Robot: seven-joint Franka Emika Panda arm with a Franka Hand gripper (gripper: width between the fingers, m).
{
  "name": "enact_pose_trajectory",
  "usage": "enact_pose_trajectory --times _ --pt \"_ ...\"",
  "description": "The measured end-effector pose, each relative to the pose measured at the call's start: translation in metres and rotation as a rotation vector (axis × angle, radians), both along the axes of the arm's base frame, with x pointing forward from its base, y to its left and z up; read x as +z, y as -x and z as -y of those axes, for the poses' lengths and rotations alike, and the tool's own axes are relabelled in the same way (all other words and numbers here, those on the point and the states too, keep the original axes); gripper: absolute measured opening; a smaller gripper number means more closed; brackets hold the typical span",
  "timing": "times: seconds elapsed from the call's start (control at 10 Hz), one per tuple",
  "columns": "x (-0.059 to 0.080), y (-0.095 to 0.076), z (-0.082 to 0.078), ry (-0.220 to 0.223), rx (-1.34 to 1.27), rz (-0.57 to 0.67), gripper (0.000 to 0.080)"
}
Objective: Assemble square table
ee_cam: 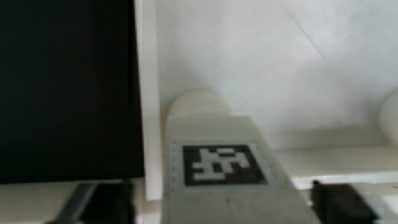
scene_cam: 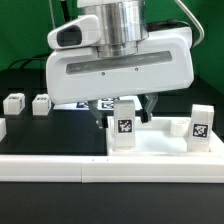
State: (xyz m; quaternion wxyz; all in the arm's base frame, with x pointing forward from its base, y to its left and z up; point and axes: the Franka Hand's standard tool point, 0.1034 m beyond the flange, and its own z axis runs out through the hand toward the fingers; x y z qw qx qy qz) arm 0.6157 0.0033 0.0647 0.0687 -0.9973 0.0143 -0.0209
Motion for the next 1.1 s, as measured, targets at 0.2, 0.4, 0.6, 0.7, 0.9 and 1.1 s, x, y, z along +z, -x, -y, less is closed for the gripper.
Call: enact_pose_trajectory --times 0.2,0.4,0.6,0.7,0.9,1.1 --pt "0.000 0.000 0.001 -0.006 -0.132 -0.019 0.0313" --pt "0.000 0.000 0.001 -0.016 -0.322 -0.043 0.0285" --pt "0.000 -0.001 0.000 -0.024 -0.672 -0.087 0.0285" --pt "-0.001 -0.001 -0.002 -0.022 -0.930 -0.120 0.0285" --pt "-0.002 -0.005 -0.009 -0.040 -1.313 -0.172 0.0285" --pt "-0.002 -0.007 -0.012 -0.081 -1.602 -0.217 0.0285"
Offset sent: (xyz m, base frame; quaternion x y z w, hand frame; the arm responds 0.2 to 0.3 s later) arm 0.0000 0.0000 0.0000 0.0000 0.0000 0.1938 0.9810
